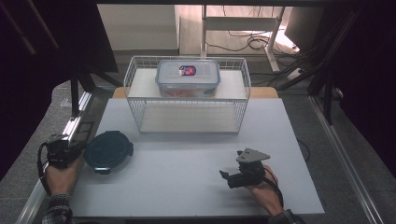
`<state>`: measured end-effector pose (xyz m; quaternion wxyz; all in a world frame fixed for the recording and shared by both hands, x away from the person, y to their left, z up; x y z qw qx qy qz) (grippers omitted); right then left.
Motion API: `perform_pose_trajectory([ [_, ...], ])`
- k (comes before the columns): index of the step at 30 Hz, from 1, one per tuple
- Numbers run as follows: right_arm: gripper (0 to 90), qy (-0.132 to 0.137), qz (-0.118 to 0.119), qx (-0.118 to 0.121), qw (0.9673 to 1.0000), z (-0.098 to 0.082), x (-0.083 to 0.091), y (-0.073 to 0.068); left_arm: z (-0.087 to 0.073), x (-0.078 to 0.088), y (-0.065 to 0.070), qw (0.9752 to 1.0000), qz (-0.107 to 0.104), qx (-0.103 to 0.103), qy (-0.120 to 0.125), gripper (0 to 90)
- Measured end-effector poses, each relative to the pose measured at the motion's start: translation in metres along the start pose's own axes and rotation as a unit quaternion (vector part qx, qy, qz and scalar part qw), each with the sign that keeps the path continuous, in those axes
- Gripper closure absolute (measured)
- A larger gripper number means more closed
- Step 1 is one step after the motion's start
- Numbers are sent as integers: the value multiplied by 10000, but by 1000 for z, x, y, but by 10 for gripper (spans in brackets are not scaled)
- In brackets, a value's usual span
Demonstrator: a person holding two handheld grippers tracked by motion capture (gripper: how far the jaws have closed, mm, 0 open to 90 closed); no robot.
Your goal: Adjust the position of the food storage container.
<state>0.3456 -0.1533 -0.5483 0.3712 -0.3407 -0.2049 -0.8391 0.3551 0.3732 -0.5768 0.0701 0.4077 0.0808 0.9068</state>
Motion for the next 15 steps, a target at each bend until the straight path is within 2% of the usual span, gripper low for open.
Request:
perform_pose_trajectory([
  [3,28,-1,14,-8,10000,0,0,0,-1,0,6,10000,-51,44,-15,900],
  [12,29,-34,57,9,10000,0,-3,-2,-6,-2,33,9997,-185,-140,-122,900],
  [15,29,-36,63,9,10000,0,-3,-3,-11,-1,45,9990,-350,-209,-182,900],
])
Point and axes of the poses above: each handheld gripper's, and its own axes: x roughly backward along the jaws, z roughly out of its top, y roughly to its right, the point moved 9 cm from there along -x, roughly forward along the jaws, and after that the axes turned 9 degrees about -y, right-handed, at the moved point
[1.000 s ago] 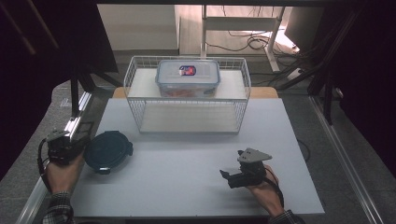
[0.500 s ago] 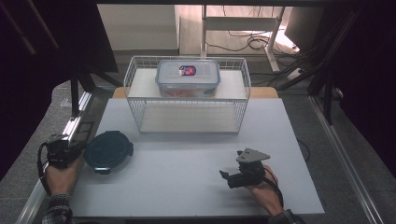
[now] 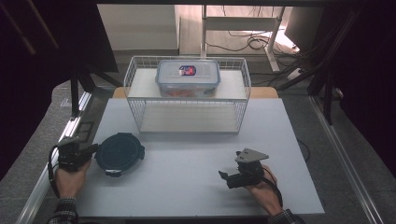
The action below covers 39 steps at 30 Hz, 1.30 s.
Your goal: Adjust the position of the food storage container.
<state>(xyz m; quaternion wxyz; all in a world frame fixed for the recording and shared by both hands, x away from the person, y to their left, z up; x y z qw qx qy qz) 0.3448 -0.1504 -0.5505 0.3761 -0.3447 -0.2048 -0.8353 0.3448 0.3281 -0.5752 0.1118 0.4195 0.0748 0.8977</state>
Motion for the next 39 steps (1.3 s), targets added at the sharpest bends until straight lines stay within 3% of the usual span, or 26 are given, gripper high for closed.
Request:
perform_pose_trajectory([
  [5,29,-4,16,17,10000,0,0,-1,-3,-4,27,9996,-126,-226,-115,900],
  [6,29,-4,16,17,10000,0,0,-1,-3,-4,27,9996,-126,-226,-115,900],
  [7,30,4,27,8,10000,0,0,-1,-4,-6,37,9993,-193,-282,-149,900],
  [8,30,4,27,8,10000,0,0,-1,-4,-6,37,9993,-193,-282,-149,900],
  [14,30,-34,38,-7,10000,-1,-2,1,-8,-12,67,9973,-417,-534,-281,900],
  [16,31,-44,41,-7,10000,-2,-2,0,-11,-15,84,9955,-561,-670,-371,900],
  [17,31,-44,41,-7,10000,-2,-2,0,-11,-15,84,9955,-561,-670,-371,900],
  [18,31,-35,46,-20,10000,-2,-2,0,-12,-18,96,9939,-659,-780,-421,900],
  [19,31,-29,50,-27,10000,-2,-2,1,-12,-18,96,9939,-659,-780,-421,900],
  [23,31,-27,47,-48,10000,-2,-1,2,-15,-22,122,9901,-901,-970,-469,900],
  [31,32,-34,39,-92,9999,-3,-1,3,-20,-24,152,9850,-1177,-1154,-513,900],
  [35,32,-34,44,-104,9999,-3,-1,4,-23,-24,169,9813,-1387,-1218,-550,900],
  [39,32,-39,33,-117,9999,-3,-1,5,-23,-25,177,9794,-1448,-1296,-551,900],
])
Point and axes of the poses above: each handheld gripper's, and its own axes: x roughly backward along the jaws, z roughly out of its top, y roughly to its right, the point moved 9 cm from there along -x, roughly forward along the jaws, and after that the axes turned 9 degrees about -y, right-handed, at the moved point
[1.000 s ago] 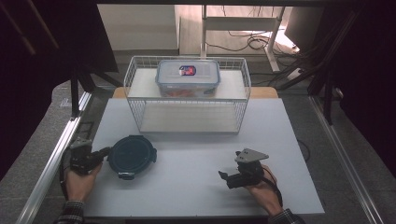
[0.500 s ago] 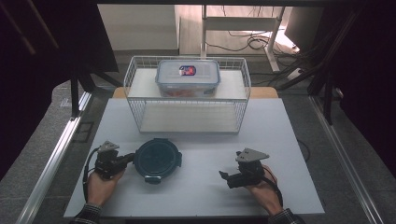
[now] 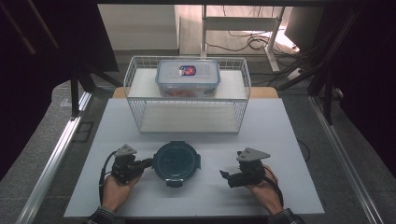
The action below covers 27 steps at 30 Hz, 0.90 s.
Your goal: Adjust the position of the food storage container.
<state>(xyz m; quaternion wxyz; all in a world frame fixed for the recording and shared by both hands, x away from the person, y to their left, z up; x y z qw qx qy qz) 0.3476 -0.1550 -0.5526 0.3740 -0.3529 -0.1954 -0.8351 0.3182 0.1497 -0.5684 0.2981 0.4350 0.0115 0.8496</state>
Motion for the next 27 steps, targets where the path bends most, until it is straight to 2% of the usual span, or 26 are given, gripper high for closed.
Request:
perform_pose_trajectory([
  [2,32,5,3,-6,10000,0,0,0,2,-3,5,10000,-88,-24,4,900],
  [5,38,-17,34,-27,10000,0,0,0,5,-6,12,9999,-71,-129,-4,900],
  [10,44,-50,65,-21,10000,-1,-1,-1,9,-11,19,9998,-154,-161,6,900],
  [14,44,-84,71,-26,9999,-1,-2,-1,12,-15,26,9993,-212,-309,-38,900],
  [16,44,-97,71,-22,9999,-2,-3,-2,12,-16,27,9991,-210,-371,-55,900],
  [20,44,-127,64,-22,9999,-3,-3,-2,13,-13,26,9982,-384,-454,-47,898],
  [21,44,-110,61,-35,9999,-3,-2,-2,13,-12,22,9984,-164,-539,-44,847],
  [22,44,-110,61,-35,9999,-3,-2,-2,13,-12,22,9984,-164,-539,-44,806],
  [23,44,-116,55,-31,9999,-3,-1,-2,12,-10,19,9983,-61,-580,-42,806],
  [25,44,-116,54,-56,9999,-4,0,-2,11,-7,14,9987,-17,-515,17,702],
  [26,44,-104,55,-59,9999,-4,1,-1,9,-4,10,9988,34,-492,52,586],
  [27,44,-104,55,-59,9999,-4,1,-1,9,-4,10,9988,34,-492,52,538],
])
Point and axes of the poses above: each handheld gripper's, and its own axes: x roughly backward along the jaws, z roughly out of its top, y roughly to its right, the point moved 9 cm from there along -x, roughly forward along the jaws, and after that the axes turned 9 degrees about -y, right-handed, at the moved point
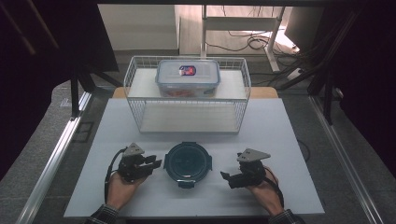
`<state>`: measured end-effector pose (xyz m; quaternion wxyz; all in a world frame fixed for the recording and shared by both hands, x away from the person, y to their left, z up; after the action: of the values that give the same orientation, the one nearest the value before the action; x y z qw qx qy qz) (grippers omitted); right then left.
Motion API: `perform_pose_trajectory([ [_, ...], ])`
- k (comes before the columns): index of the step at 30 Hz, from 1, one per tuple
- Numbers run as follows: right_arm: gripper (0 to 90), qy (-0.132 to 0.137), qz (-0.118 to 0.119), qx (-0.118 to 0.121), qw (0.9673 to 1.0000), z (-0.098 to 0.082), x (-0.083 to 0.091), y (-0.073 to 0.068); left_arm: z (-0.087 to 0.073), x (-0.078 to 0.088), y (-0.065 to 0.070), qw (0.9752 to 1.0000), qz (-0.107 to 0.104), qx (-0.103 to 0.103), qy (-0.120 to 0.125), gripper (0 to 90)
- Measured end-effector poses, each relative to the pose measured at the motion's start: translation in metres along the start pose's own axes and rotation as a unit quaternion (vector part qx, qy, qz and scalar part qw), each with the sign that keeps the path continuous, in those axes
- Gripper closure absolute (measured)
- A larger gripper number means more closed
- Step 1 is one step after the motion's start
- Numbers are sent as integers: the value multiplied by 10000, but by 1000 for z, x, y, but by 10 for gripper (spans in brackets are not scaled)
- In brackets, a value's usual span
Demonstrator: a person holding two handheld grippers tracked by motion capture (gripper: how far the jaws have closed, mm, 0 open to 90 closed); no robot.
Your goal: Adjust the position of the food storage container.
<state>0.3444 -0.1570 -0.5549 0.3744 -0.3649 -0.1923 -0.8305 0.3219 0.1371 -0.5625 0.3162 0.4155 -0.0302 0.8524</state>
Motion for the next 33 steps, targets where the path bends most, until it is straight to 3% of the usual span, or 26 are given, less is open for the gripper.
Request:
perform_pose_trajectory([
  [1,43,17,-1,-5,10000,0,0,0,-1,3,-2,10000,17,-4,24,477],
  [3,43,15,-1,-9,10000,0,1,-1,-3,7,-3,10000,-20,-16,42,436],
  [9,39,48,22,26,10000,2,2,-4,-15,6,5,9994,-325,-39,-146,254],
  [13,37,59,53,2,10000,1,2,-5,-20,6,10,9993,-265,-176,-179,179],
  [17,30,39,97,18,9999,0,1,-6,-20,9,13,9992,-322,-235,-30,94],
  [24,21,-57,80,107,9999,-3,-3,-8,-26,6,8,9982,24,-599,48,41],
  [33,19,-98,76,102,9999,-5,-5,-6,-28,5,6,9978,26,-647,111,28],
])
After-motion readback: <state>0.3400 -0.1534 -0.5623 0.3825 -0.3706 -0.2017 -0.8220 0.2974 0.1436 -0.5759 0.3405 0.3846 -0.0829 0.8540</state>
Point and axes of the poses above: each handheld gripper's, and its own axes: x roughly backward along the jaws, z roughly out of its top, y roughly to its right, the point moved 9 cm from there along -x, roughly forward along the jaws, and after that the axes turned 9 degrees about -y, right-handed, at the moved point
